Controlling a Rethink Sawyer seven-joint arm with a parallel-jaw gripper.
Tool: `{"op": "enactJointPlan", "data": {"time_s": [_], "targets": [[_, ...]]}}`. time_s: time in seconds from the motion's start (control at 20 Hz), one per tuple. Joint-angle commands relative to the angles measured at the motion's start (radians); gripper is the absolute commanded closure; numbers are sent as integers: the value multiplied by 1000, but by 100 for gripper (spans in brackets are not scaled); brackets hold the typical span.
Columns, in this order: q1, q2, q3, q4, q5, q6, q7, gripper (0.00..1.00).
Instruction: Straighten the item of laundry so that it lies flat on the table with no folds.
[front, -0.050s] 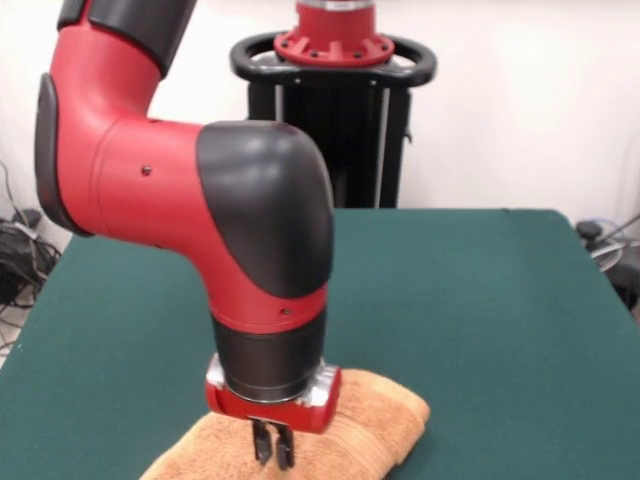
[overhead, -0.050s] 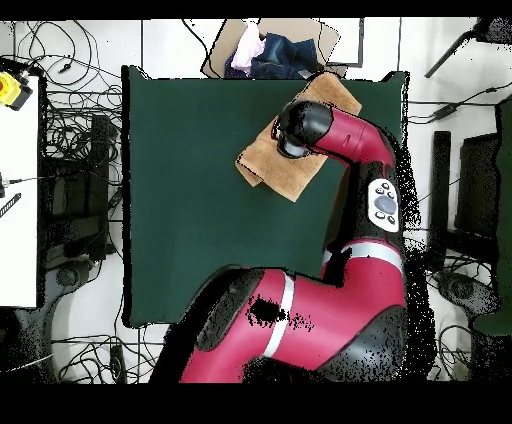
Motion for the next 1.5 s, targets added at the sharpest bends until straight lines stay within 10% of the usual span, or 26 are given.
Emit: {"op": "enactJointPlan", "data": {"time_s": [0.05,0.8,1.1,1.5], "targets": [[-17,35,96,145,31,-20,116,100],[3,80,70,27,45,115,139,100],[66,-233,-16,250,96,238,265,100],[92,-335,-60,273,122,335,311,100]]}}
